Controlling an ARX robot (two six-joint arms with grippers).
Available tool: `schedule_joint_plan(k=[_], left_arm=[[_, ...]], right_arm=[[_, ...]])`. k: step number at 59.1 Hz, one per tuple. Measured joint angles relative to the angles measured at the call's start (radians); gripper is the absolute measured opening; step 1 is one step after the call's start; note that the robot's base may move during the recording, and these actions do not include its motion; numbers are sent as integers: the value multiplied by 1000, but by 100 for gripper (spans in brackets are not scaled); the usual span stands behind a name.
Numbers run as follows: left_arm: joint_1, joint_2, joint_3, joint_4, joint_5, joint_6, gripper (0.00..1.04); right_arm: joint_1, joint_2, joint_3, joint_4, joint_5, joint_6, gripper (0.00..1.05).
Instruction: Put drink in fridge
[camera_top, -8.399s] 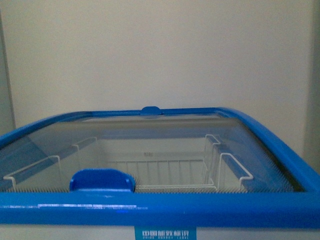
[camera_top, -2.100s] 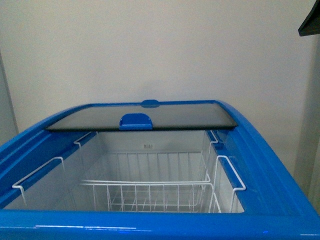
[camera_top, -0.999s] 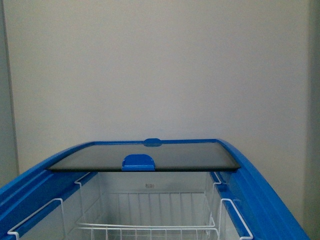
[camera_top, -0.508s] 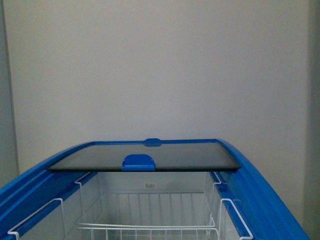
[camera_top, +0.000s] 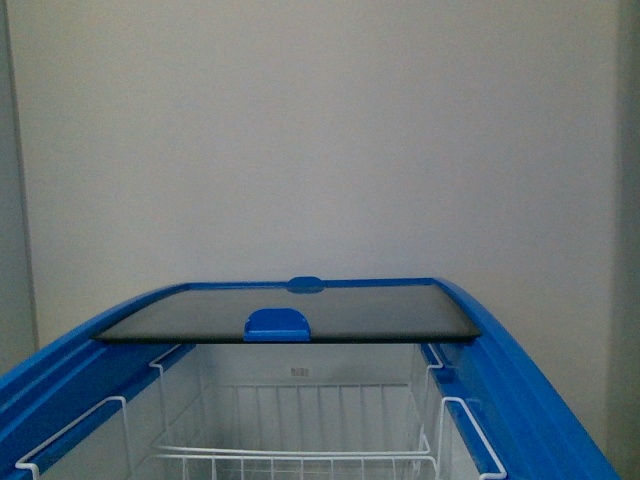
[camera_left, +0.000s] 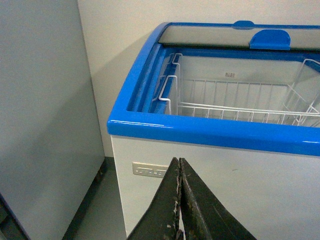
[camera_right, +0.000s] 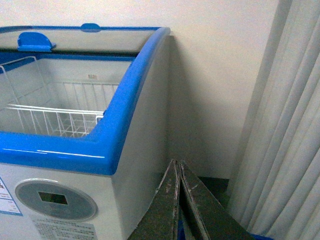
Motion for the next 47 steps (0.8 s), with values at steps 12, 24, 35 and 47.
schedule_joint_plan(k=[12,24,35,47], left_arm=[[0,0,0,0,0,0,3],[0,0,0,0,1,0,3],[0,0,0,0,0,0,3],[0,0,0,0,0,-2,31]], right_arm=[[0,-66,0,-67,0,0,3],[0,-245,0,-249,-1,0,3],[0,-248,0,-254,0,0,3],[0,-249,0,-254,0,0,32]])
